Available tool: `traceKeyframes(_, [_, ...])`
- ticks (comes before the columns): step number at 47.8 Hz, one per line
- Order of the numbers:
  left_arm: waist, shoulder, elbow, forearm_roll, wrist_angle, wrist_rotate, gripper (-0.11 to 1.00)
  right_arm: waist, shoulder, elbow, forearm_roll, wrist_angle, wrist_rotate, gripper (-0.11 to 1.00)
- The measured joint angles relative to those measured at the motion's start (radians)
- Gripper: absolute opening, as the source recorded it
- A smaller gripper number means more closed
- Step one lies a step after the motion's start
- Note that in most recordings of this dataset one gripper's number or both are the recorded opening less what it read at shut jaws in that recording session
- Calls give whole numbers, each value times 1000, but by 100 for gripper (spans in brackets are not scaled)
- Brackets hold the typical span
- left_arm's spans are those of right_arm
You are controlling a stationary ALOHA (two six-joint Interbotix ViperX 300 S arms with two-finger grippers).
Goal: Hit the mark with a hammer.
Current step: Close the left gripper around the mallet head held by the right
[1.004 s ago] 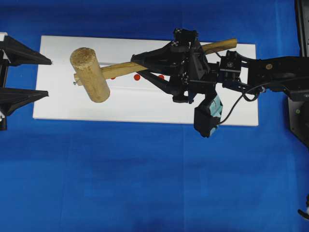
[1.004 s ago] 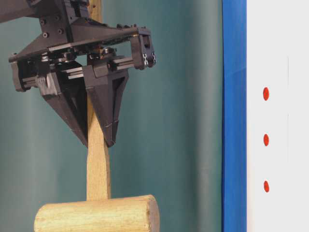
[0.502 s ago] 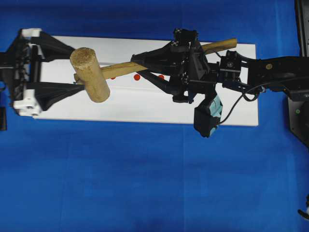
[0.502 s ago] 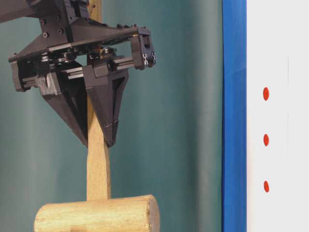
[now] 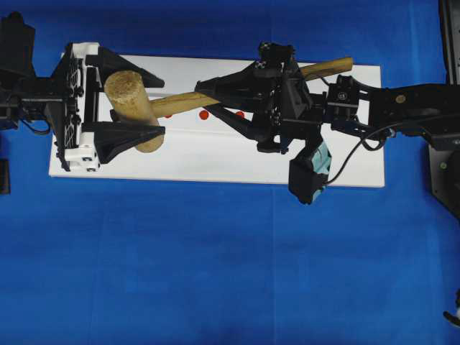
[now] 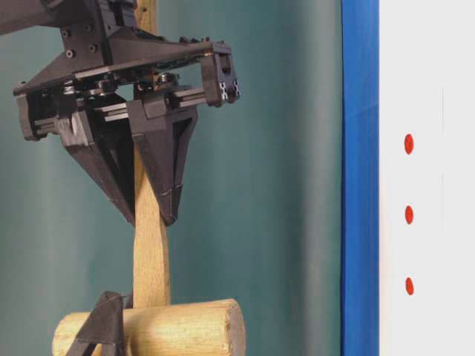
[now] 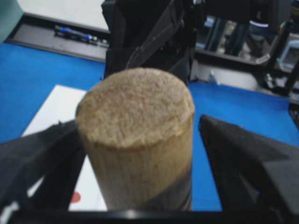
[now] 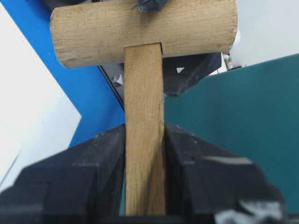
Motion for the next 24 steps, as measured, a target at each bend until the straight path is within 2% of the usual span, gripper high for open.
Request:
traceKeyframes(7, [-2,0,0,-3,0,-8,43,0,0,0,2,0,0,10])
traceKeyframes(24, [-5,-2,-2,-3,12,5,44,2,0,0,12,0,-2,10])
